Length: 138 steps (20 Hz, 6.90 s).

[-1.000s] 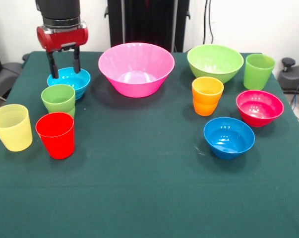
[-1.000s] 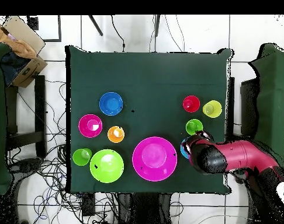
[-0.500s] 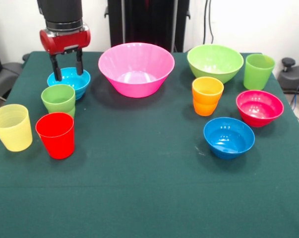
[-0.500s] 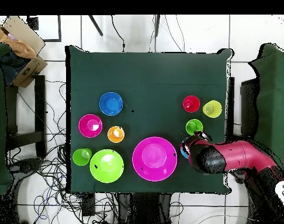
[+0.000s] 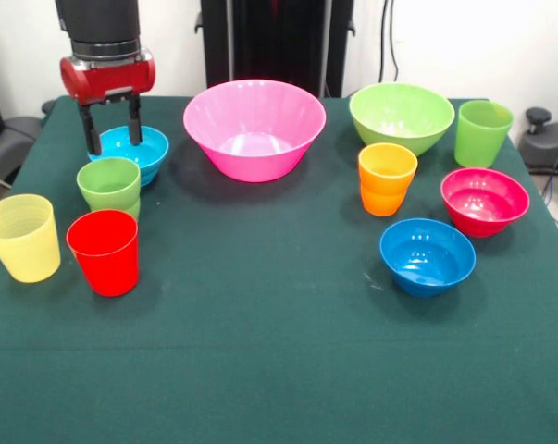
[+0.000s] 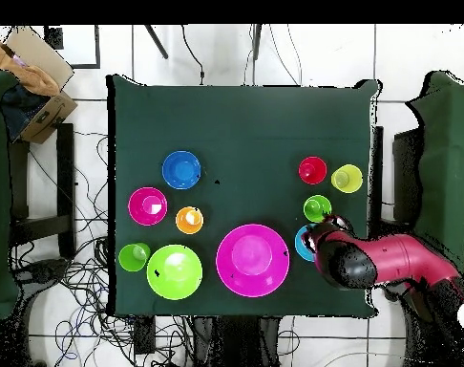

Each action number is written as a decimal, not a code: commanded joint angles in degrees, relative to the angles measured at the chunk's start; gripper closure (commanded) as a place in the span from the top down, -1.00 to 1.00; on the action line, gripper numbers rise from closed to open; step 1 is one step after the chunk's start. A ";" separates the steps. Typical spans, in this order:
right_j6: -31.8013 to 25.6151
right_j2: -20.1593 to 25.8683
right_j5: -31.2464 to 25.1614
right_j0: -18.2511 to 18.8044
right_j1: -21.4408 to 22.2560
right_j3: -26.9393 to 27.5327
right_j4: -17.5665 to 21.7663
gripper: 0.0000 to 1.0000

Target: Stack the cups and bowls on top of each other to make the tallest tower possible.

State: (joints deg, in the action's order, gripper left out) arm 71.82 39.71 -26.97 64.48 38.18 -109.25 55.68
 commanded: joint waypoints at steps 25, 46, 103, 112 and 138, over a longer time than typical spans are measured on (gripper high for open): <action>-16.53 10.81 -2.82 10.41 -7.22 -4.44 3.14 1.00; -20.34 13.97 -4.39 13.89 -9.95 -4.49 3.86 1.00; 3.04 5.08 11.24 2.56 -9.30 0.55 23.73 1.00; 12.65 -5.52 15.63 -7.69 -8.12 5.00 28.34 1.00; 5.41 -6.84 14.25 -7.97 -8.26 5.31 16.78 1.00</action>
State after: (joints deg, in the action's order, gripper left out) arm 72.96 36.44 -12.45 60.75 30.75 -108.70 70.31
